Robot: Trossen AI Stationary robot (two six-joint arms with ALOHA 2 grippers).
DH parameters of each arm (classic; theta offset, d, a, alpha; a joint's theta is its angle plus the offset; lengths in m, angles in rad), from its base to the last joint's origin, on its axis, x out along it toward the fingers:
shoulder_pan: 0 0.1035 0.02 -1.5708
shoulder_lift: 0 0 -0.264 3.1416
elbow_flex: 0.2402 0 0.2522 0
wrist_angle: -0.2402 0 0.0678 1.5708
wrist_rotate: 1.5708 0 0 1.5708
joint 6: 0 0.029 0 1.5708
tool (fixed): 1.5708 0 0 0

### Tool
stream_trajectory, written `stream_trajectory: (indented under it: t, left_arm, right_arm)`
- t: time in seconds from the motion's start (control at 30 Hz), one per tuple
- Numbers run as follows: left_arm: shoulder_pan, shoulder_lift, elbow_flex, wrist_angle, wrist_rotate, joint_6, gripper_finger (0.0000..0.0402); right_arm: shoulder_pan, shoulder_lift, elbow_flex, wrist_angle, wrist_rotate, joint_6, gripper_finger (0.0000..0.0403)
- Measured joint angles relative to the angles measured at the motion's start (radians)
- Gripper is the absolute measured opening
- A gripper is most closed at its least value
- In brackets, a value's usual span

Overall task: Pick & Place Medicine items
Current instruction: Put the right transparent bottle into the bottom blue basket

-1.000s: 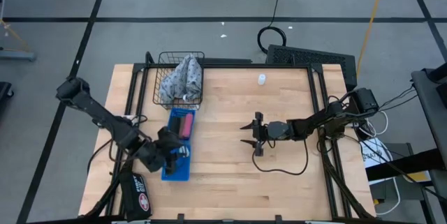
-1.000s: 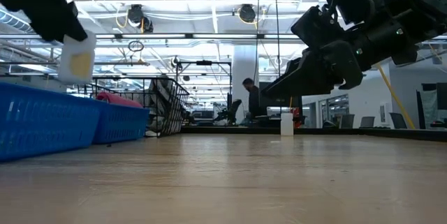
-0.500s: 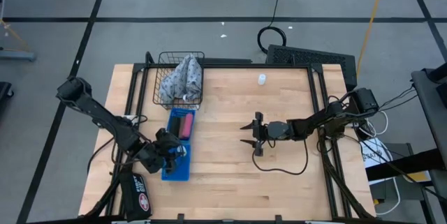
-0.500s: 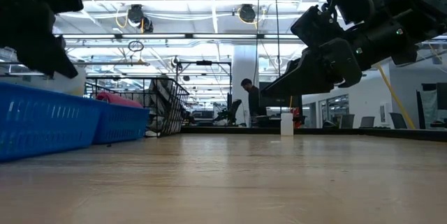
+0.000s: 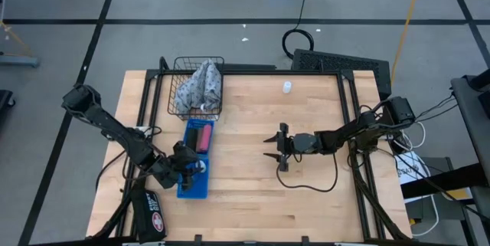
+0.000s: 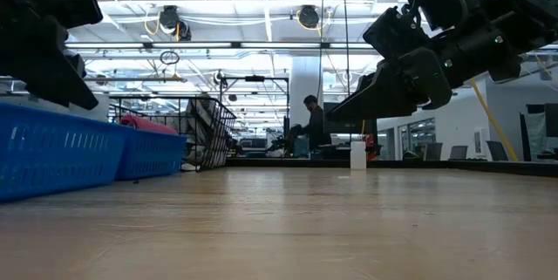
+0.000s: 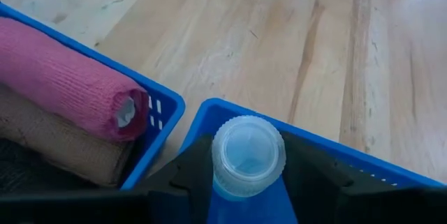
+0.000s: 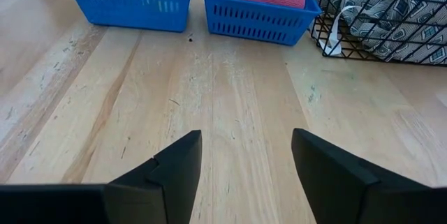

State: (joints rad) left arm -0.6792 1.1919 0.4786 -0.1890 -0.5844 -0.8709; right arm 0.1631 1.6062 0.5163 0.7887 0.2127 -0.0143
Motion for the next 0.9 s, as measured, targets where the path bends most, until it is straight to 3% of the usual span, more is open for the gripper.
stream_trajectory:
  t: [0.6, 0.9]
  left_arm:
    - [0.001, 0.105, 0.001, 0.020, 0.007, -0.001, 0.0147]
    - [0.001, 0.110, 0.000, 0.013, 0.014, -0.029, 0.0204]
  right_arm:
    - [0.000, 0.000, 0.000, 0.000, 0.000, -0.001, 0.0205]
    - [0.000, 0.000, 0.000, 0.000, 0.000, -0.001, 0.0204]
